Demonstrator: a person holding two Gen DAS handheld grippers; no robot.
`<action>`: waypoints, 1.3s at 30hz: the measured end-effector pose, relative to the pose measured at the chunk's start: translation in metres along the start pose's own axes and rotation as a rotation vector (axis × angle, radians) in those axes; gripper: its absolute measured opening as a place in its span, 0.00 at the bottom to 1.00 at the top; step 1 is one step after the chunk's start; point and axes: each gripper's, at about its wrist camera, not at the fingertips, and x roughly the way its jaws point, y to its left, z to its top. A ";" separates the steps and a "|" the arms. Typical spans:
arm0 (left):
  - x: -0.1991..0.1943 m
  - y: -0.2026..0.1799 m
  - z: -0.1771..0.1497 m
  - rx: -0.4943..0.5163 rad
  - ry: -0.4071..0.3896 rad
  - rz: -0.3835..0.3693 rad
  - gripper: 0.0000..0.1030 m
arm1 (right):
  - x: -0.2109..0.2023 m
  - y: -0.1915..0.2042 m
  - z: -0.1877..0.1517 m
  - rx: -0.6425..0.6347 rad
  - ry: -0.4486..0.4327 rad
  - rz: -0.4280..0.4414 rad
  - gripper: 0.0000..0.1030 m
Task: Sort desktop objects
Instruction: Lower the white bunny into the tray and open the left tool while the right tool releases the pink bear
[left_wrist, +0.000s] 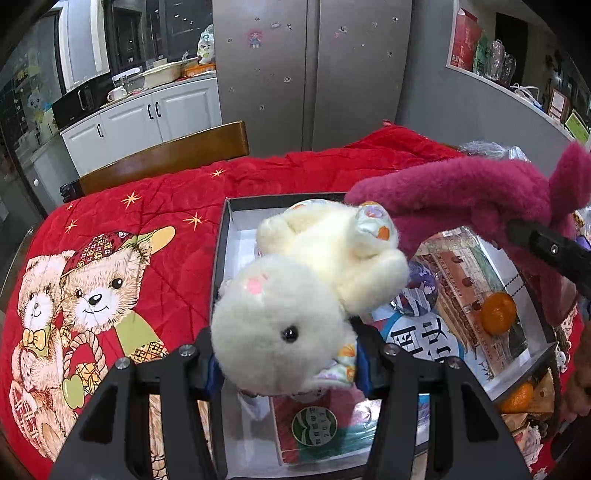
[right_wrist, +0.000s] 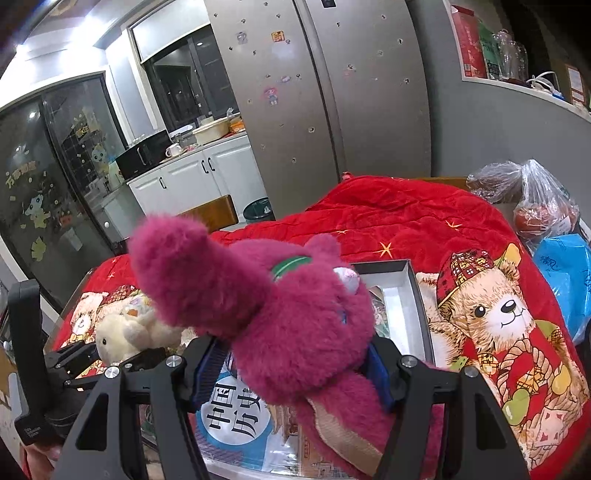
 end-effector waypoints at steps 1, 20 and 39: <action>0.001 -0.001 0.000 0.006 0.002 0.001 0.53 | 0.001 -0.001 -0.001 0.002 0.003 0.002 0.66; -0.001 0.000 0.001 -0.019 0.010 -0.024 0.82 | 0.019 -0.008 -0.004 0.071 0.105 0.030 0.79; -0.049 0.018 0.018 -0.007 -0.116 0.034 0.83 | -0.025 0.005 0.012 0.003 0.029 0.116 0.88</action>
